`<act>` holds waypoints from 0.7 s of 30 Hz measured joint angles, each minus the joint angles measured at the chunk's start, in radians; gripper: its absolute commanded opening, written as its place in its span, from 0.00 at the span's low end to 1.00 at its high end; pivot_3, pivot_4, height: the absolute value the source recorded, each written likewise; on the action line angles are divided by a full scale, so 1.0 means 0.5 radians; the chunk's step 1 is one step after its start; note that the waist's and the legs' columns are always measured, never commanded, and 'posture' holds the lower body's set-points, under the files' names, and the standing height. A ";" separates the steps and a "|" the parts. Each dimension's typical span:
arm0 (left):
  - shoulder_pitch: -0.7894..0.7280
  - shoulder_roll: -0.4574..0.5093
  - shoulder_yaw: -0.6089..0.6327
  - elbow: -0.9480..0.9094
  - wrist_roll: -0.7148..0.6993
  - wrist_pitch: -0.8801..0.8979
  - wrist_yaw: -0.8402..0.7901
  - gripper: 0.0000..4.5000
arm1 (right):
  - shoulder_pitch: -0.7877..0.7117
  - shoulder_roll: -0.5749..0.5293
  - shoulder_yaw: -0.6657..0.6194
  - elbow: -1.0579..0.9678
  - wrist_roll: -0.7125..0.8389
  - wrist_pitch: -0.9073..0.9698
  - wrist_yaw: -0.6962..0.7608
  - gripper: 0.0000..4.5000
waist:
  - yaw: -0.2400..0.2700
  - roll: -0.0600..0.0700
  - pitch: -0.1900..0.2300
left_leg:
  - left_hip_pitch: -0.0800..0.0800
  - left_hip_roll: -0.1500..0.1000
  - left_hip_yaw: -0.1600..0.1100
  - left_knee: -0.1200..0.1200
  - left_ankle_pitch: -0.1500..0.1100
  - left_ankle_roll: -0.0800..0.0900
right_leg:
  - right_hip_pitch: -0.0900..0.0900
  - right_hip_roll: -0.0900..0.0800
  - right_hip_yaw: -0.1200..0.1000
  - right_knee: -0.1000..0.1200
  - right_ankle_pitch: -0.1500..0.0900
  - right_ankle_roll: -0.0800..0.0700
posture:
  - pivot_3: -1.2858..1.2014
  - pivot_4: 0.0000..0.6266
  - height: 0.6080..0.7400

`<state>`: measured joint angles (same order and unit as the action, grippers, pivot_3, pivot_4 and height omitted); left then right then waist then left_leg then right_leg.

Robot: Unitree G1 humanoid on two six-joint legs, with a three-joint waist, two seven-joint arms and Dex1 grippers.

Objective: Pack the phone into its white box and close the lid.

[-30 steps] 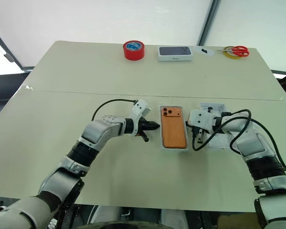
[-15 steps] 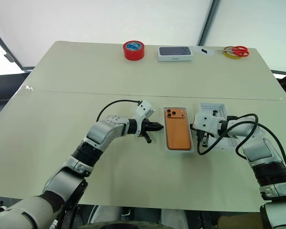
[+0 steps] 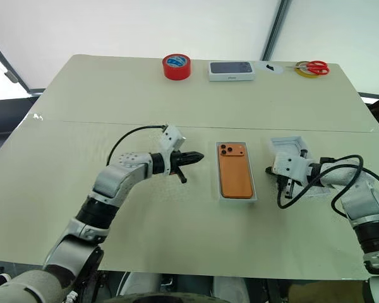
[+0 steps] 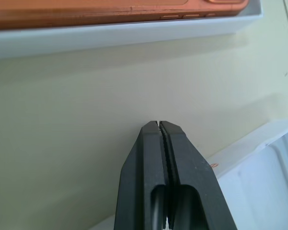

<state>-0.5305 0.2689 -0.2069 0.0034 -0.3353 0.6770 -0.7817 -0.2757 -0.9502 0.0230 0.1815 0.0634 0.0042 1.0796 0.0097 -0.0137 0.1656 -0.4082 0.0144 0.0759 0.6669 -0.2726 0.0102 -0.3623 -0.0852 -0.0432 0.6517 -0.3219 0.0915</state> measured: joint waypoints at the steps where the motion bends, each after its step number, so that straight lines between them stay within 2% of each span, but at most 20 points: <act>1: 0.038 0.049 0.016 -0.060 -0.022 0.003 -0.030 0.19 | 0.000 0.001 -0.016 -0.043 0.057 0.072 0.015 0.30 | -0.001 0.001 0.000 | 0.000 0.000 0.000 0.000 0.000 0.000 | 0.000 0.000 0.000 0.000 0.000 0.000 | 0.52 0.24 0.92; 6: 0.241 0.345 0.183 -0.296 -0.113 -0.095 -0.193 0.75 | -0.012 0.016 -0.160 -0.179 0.169 0.316 -0.098 0.90 | -0.005 0.002 0.001 | 0.000 0.000 0.000 -0.001 0.000 0.000 | -0.001 -0.001 0.000 -0.001 0.000 -0.001 | 0.52 0.24 0.92; 7: 0.304 0.412 0.254 -0.340 -0.160 -0.119 -0.247 0.84 | -0.018 0.013 -0.194 -0.188 0.173 0.360 -0.132 0.99 | -0.007 0.002 0.001 | 0.000 0.000 0.000 -0.002 0.000 0.000 | -0.001 -0.002 0.000 -0.001 0.000 -0.001 | 0.52 0.24 0.92; 8: 0.348 0.457 0.309 -0.362 -0.189 -0.138 -0.284 0.96 | -0.020 0.010 -0.222 -0.189 0.172 0.388 -0.158 1.00 | -0.003 0.002 0.001 | 0.000 0.000 0.000 -0.002 0.000 0.000 | -0.001 -0.002 0.000 -0.001 0.000 -0.001 | 0.52 0.24 0.92; 13: 0.572 0.639 0.447 -0.432 -0.220 -0.459 -0.497 0.98 | -0.063 0.012 -0.263 -0.299 0.225 0.816 -0.298 1.00 | -0.001 0.003 0.001 | -0.001 0.000 0.000 -0.003 -0.001 0.000 | -0.003 -0.005 0.001 -0.002 -0.001 -0.002 | 0.52 0.24 0.92; 17: 0.612 0.661 0.499 -0.428 -0.221 -0.672 -0.584 0.98 | 0.069 0.003 -0.262 -0.533 0.239 1.111 -0.349 1.00 | 0.004 0.004 0.001 | -0.002 0.000 -0.001 -0.005 -0.001 0.000 | -0.005 -0.006 0.001 -0.002 -0.001 -0.002 | 0.52 0.24 0.92; 21: 0.696 0.702 0.563 -0.424 -0.263 -0.895 -0.733 0.98 | 0.073 -0.015 -0.263 -0.772 0.298 1.716 -0.479 1.00 | -0.024 0.008 0.001 | -0.003 0.000 0.000 -0.007 -0.002 0.001 | -0.008 -0.007 0.002 -0.002 -0.001 -0.003 | 0.52 0.24 0.92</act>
<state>-0.1824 0.6199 0.0746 -0.2088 -0.4667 0.2297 -1.1483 -0.2391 -0.9577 -0.1086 -0.2045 0.2123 0.8620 0.8402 -0.0023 -0.0098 0.1663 -0.4095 0.0144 0.0760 0.6632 -0.2736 0.0107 -0.3662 -0.0885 -0.0423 0.6506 -0.3222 0.0900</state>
